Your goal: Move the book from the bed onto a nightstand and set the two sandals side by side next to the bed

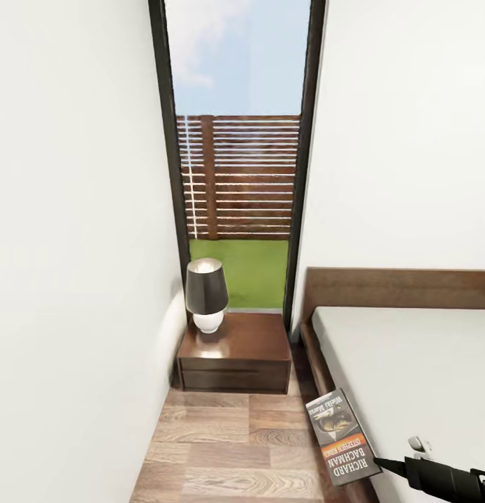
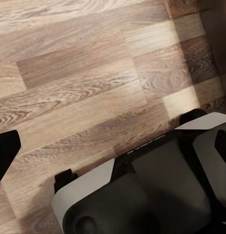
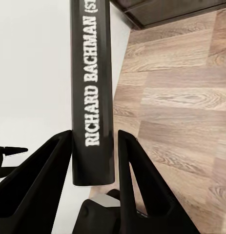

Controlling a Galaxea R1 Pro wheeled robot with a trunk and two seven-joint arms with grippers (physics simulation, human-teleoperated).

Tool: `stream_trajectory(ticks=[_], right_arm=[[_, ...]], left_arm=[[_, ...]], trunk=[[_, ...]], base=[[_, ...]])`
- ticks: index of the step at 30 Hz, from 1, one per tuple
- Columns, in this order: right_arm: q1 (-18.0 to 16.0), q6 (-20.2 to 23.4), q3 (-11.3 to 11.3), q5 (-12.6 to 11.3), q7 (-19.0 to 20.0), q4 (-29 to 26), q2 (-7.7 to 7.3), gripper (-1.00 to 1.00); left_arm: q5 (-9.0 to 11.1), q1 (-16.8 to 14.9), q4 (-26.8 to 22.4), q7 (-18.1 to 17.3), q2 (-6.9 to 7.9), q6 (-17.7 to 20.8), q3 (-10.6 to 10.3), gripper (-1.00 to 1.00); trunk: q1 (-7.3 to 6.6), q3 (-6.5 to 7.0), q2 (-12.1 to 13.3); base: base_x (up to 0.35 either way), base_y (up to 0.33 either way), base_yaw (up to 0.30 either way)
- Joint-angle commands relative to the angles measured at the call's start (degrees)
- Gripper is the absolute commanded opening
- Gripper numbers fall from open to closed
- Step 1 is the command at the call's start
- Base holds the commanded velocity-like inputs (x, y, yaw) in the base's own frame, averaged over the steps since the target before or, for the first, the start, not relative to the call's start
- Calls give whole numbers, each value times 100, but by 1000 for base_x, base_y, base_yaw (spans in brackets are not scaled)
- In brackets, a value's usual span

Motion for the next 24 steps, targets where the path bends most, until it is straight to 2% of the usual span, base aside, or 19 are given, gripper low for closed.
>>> stream_trajectory(ticks=[1,24], right_arm=[[-6,58,20,-67,11,-5,-4,-100],[-6,58,20,-67,13,-5,-4,-100]], left_arm=[[-61,-4,-2,-16,1,-24,41,100],[-61,-4,-1,-16,1,-24,41,100]], trunk=[[5,-11,-9],[5,-11,-9]], base=[[327,0,0],[327,0,0]])
